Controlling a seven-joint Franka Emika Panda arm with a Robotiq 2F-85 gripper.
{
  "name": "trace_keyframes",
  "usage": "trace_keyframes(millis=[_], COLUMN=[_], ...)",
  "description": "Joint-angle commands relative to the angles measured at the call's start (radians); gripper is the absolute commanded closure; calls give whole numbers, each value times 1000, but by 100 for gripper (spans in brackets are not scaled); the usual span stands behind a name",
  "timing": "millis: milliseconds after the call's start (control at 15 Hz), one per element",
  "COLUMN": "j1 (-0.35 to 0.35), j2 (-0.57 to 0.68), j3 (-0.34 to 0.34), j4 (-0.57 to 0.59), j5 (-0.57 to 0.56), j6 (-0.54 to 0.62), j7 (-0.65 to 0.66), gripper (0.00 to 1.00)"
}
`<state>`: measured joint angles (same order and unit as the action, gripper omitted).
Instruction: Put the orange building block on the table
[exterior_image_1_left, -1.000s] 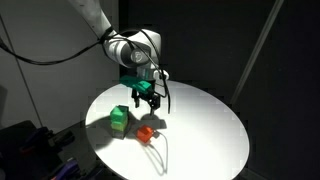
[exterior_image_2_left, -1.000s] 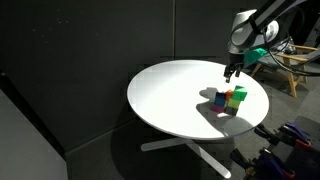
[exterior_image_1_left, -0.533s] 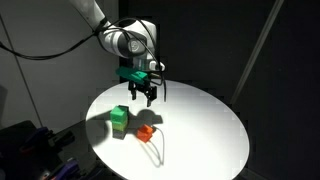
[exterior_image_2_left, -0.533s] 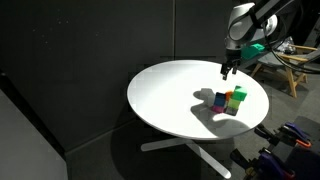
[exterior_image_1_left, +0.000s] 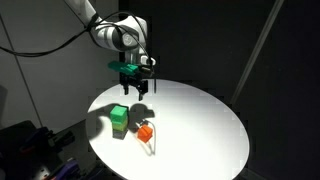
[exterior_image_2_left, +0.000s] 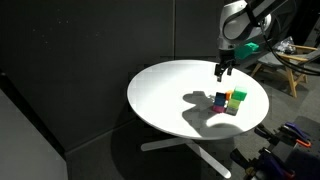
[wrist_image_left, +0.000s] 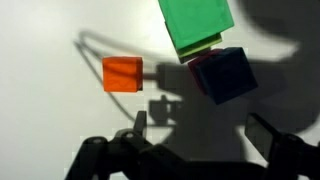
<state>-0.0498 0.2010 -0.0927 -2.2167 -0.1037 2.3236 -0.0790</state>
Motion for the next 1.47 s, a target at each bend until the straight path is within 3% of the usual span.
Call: trace_keyframes(millis=[0, 1400], j1=[16, 26], j2=[-38, -74], j3=[18, 50], j4=[-8, -26], j5=[-24, -1], j6=[-43, -11], j7=[40, 3], gripper=[0, 0])
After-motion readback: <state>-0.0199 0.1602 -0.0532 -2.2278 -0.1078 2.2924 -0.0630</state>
